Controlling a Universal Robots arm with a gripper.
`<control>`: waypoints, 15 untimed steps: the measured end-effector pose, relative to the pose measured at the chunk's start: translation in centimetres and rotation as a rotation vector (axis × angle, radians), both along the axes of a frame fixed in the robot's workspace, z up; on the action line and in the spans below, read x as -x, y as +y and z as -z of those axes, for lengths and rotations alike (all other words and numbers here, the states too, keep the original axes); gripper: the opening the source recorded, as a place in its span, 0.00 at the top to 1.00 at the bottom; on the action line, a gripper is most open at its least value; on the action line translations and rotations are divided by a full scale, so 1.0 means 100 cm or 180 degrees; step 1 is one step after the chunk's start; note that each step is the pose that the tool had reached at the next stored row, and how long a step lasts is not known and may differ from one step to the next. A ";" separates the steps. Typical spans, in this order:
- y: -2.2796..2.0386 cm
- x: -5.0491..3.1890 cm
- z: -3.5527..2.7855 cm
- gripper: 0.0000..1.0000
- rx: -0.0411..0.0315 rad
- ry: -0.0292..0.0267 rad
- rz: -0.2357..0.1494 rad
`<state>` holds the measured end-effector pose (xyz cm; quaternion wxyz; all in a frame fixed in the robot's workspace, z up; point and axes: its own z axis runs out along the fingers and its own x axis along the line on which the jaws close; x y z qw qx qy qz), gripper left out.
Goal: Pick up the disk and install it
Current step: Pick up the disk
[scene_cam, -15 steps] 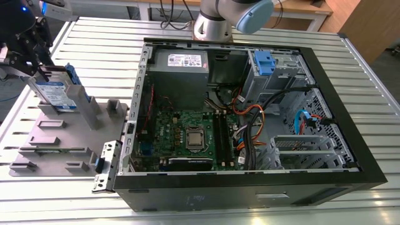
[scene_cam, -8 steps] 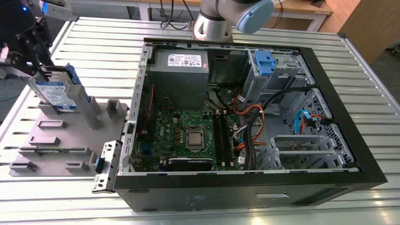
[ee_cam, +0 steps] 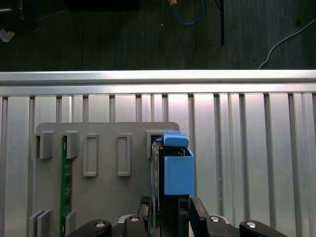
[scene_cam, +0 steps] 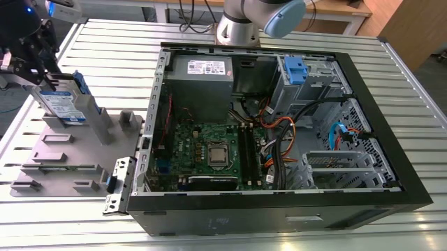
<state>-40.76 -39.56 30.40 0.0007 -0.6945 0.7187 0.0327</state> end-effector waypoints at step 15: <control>0.0000 -0.0009 0.0000 0.55 0.0000 0.0001 0.0018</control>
